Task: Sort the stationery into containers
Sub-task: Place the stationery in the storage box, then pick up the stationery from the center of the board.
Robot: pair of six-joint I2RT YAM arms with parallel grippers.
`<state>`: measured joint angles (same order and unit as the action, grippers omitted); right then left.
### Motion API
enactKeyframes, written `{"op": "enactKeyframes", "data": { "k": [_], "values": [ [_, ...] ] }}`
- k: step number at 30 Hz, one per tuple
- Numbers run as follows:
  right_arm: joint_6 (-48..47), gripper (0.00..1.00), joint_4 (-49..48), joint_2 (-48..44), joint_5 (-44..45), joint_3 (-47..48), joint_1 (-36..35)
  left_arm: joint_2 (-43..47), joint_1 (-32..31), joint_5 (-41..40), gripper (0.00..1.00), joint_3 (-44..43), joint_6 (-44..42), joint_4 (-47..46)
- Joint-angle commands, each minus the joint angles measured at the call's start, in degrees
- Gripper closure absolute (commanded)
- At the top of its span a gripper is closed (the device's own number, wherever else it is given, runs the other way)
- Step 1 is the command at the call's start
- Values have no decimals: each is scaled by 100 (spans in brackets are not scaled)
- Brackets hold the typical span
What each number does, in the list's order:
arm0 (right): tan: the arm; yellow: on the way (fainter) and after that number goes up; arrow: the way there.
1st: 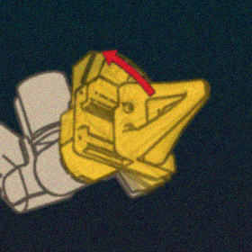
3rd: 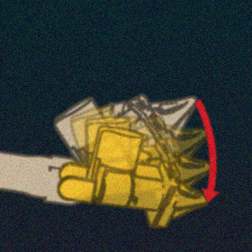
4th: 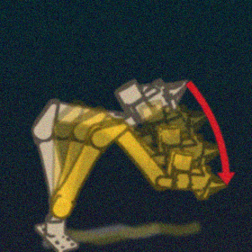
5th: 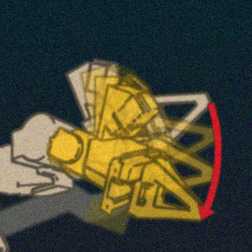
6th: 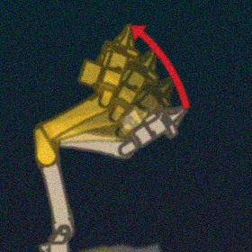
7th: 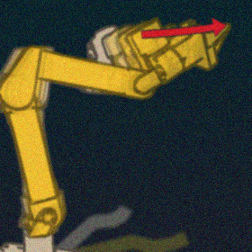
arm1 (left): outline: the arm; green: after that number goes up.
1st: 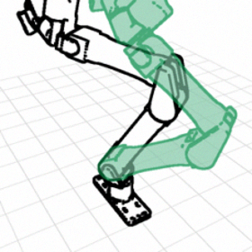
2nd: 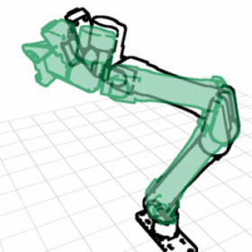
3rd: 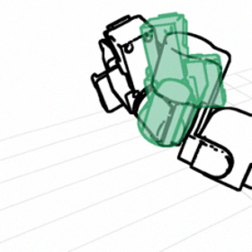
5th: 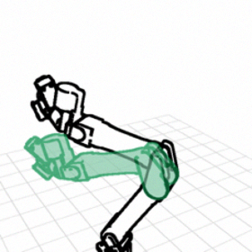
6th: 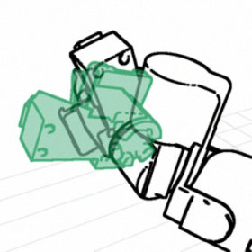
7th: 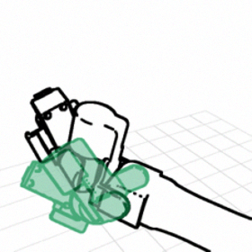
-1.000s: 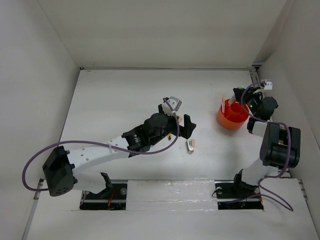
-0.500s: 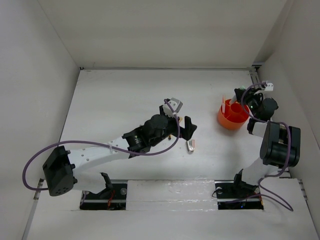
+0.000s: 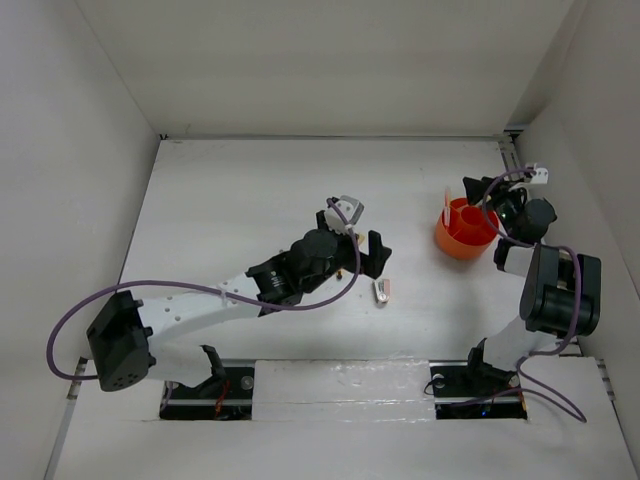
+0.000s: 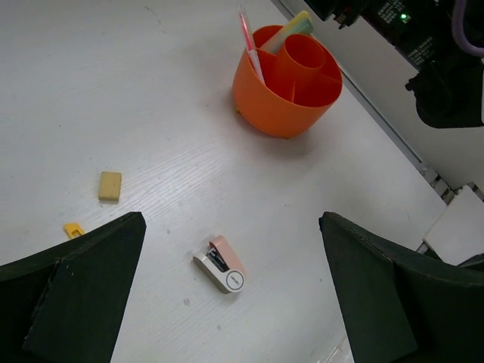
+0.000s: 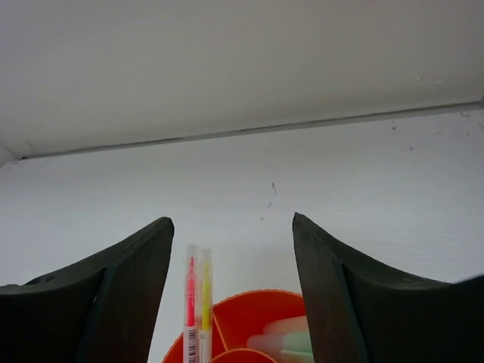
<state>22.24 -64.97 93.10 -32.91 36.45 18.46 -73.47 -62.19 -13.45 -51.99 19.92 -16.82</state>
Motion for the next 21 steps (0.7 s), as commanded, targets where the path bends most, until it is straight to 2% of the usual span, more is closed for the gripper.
{"op": "enactKeyframes", "data": {
  "k": [1,2,5,7,9,10,11,13,14,19,21],
  "values": [
    [166,28,-421,-380,-137,29,53,-96,-21,-552,1,-75,177,89],
    [167,0,-324,-537,-137,99,53,-149,-21,-684,1,-257,231,187],
    [106,0,386,-871,47,231,-26,-422,-21,-1071,1,-600,415,644],
    [-350,0,1588,-1328,248,503,-210,-598,-21,-1133,1,-751,468,811],
    [-841,0,2677,-1818,871,984,-605,-703,57,-1133,1,-970,582,1066],
    [-1314,0,3709,-1961,1152,1144,-789,-799,180,-1029,1,-1032,713,1154],
    [-1501,0,4172,-2093,1781,1302,-1000,-852,260,-958,1,-1111,802,1337],
    [-1809,0,5199,-2417,2356,1628,-1563,-1045,365,-957,1,-1348,943,1523],
    [-1811,0,5449,-2515,2759,1681,-1704,-1125,366,-957,1,-1445,1004,1628],
    [-1670,0,6425,-2903,2948,1682,-2380,-1652,567,-1151,1,-2252,1505,2638],
    [-1670,0,6900,-2964,3009,1682,-2583,-1854,848,-863,1,-2316,1672,2859]
  ]
}}
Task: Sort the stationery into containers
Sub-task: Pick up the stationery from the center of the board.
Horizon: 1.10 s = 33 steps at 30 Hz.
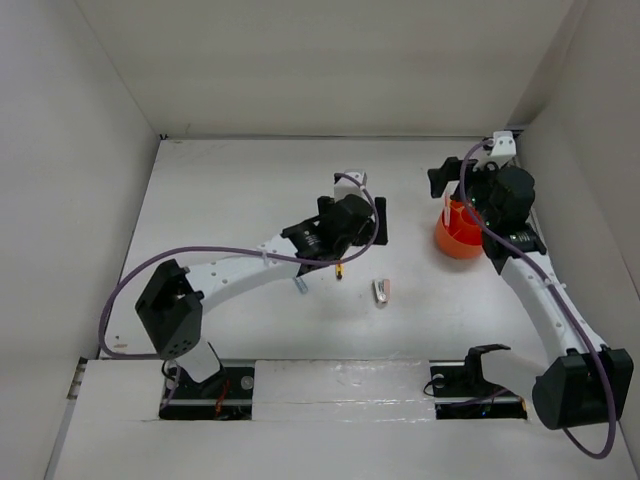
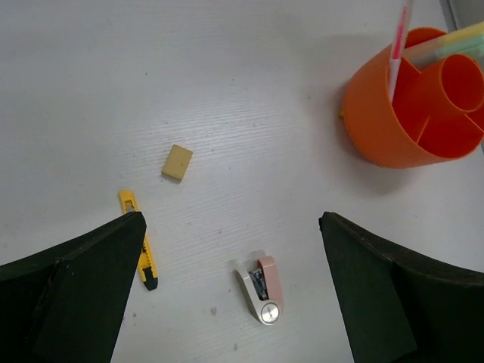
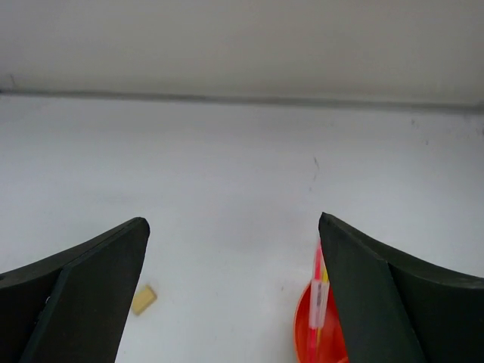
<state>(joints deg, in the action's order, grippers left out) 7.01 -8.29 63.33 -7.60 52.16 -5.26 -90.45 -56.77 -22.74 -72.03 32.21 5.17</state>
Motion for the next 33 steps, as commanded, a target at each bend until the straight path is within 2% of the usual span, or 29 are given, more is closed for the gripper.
{"op": "enactKeyframes", "data": {
  "k": [1,6,11,17,19,26,30,31,33],
  "values": [
    [-147,0,1356,13,478,110,-378,-209,403,146,1,-373,558,791],
    [55,0,1804,-574,627,-214,-766,-402,860,393,1,-444,901,1328],
    [3,0,2252,-857,837,-277,-1205,-455,861,-151,1,-514,1209,2075],
    [124,0,2823,-927,1233,-478,-2048,-324,861,172,1,-137,1262,1980],
    [283,0,2965,-997,1803,-619,-2373,-324,861,427,1,4,1112,1804],
    [451,0,3158,-1341,2166,-927,-2436,-587,501,613,1,-118,1103,1690],
    [451,0,3290,-1394,2166,-734,-2436,-1043,501,700,1,-625,543,1479],
    [451,0,3290,-1394,2166,-734,-2436,-1375,553,1032,1,-819,-181,1461],
    [451,0,3290,-1394,2114,-663,-2436,-1824,553,1245,1,-1616,-871,1767]
  ]
}}
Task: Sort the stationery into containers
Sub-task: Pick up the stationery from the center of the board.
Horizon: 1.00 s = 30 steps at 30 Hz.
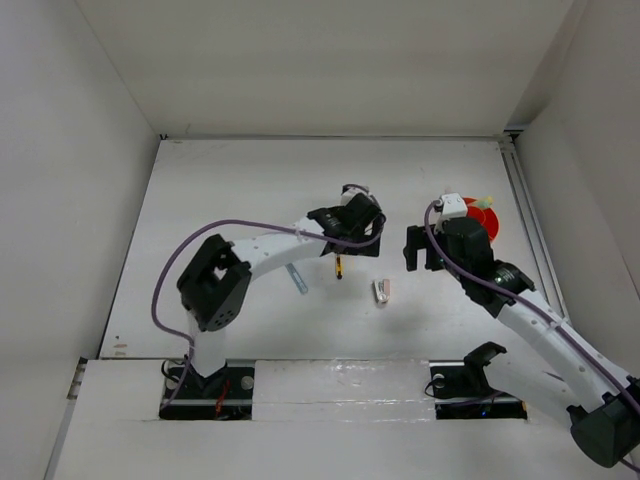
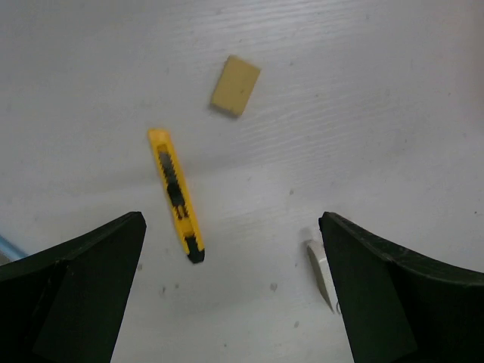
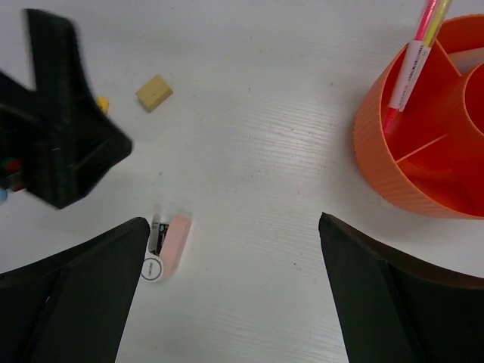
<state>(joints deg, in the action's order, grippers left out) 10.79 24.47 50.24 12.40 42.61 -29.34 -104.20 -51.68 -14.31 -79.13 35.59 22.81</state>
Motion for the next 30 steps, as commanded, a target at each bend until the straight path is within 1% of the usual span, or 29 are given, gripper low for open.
{"op": "enactKeyframes", "data": {
  "k": [1,2,3,5,6,7,11,12,13,16,17,22,25,27,28,30],
  "values": [
    [12,0,14,-84,61,353,-28,-817,44,402,1,-1094,-1439,152],
    [11,0,-38,-84,8,353,-28,-943,114,45,1,-1182,-1685,206],
    [11,0,-39,-84,-132,405,-28,-1031,114,42,1,-1183,-1827,102],
    [-164,0,-91,-6,-282,476,-28,-1085,333,505,1,-1096,-2099,-187],
    [-165,0,-91,-5,-343,476,-28,-1085,334,621,1,-1017,-2370,-520],
    [-225,0,4,47,-344,616,-28,-1137,386,744,1,-851,-2512,-662],
    [-279,0,260,-13,-344,731,-28,-1374,387,859,6,-788,-2829,-664],
    [-331,0,260,-75,-344,731,-28,-1375,387,859,6,-736,-2830,-664],
    [-332,0,208,-128,-405,670,-28,-1375,387,911,10,-657,-2943,-872],
    [-332,0,85,-295,-467,538,-28,-1375,387,1079,16,-595,-3137,-927],
    [-332,0,84,-295,-537,538,-28,-1375,387,1149,21,-595,-3190,-979],
    [-279,0,23,-295,-651,538,-28,-1637,387,1115,25,-770,-3296,-971],
    [-279,0,-30,-295,-652,538,25,-1752,387,1000,30,-893,-3296,-971],
    [-279,0,-30,-295,-652,538,25,-1822,387,947,36,-893,-3296,-910],
    [-279,0,-30,-295,-652,538,25,-1823,387,860,36,-972,-3296,-910],
    [-279,0,-30,-295,-652,538,25,-1876,387,807,40,-1025,-3296,-910]
  ]
}}
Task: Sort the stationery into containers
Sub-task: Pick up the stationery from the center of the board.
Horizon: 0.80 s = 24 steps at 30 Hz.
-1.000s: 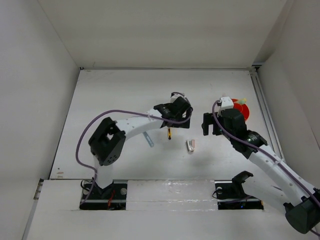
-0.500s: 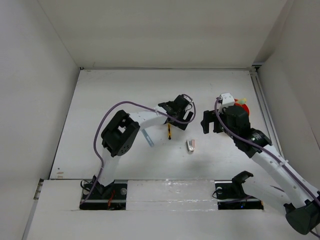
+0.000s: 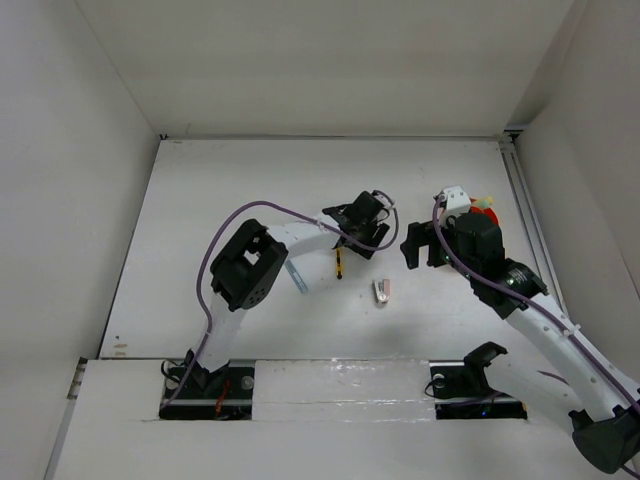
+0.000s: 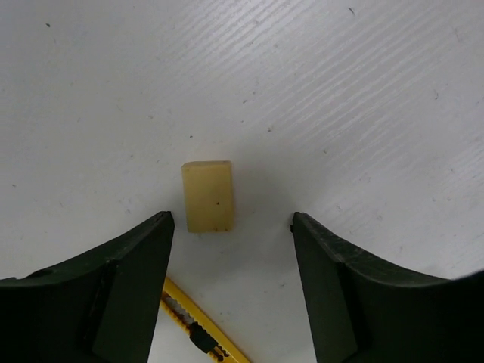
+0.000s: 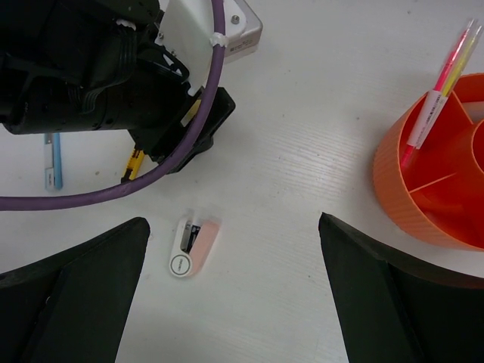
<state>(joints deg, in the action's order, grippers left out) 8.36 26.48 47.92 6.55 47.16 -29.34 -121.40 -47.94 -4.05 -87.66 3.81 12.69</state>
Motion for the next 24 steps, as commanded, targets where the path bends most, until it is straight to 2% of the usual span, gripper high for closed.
{"op": "enactKeyframes", "data": {
  "k": [1,7,9,12,13,16,18,24],
  "values": [
    [-36,0,-231,-64,-66,83,25,-155,13,-219,43,-173,-118,102],
    [-36,0,-231,-64,-118,30,25,-331,13,-324,56,-296,-118,234],
    [-36,0,-231,-116,-118,30,25,-331,13,-394,68,-296,-118,286],
    [-36,0,-231,-116,-118,83,25,-331,13,-394,76,-296,-56,287],
    [-36,0,-231,-116,-118,83,77,-279,13,-394,83,-235,5,287],
    [-36,0,-231,-116,-118,83,78,-217,13,-394,86,-182,58,340],
    [-36,0,-231,-116,-188,83,148,-112,13,-394,98,-112,58,340],
    [235,0,-484,-388,-706,-101,806,335,13,-447,100,116,181,-46]
  ]
}}
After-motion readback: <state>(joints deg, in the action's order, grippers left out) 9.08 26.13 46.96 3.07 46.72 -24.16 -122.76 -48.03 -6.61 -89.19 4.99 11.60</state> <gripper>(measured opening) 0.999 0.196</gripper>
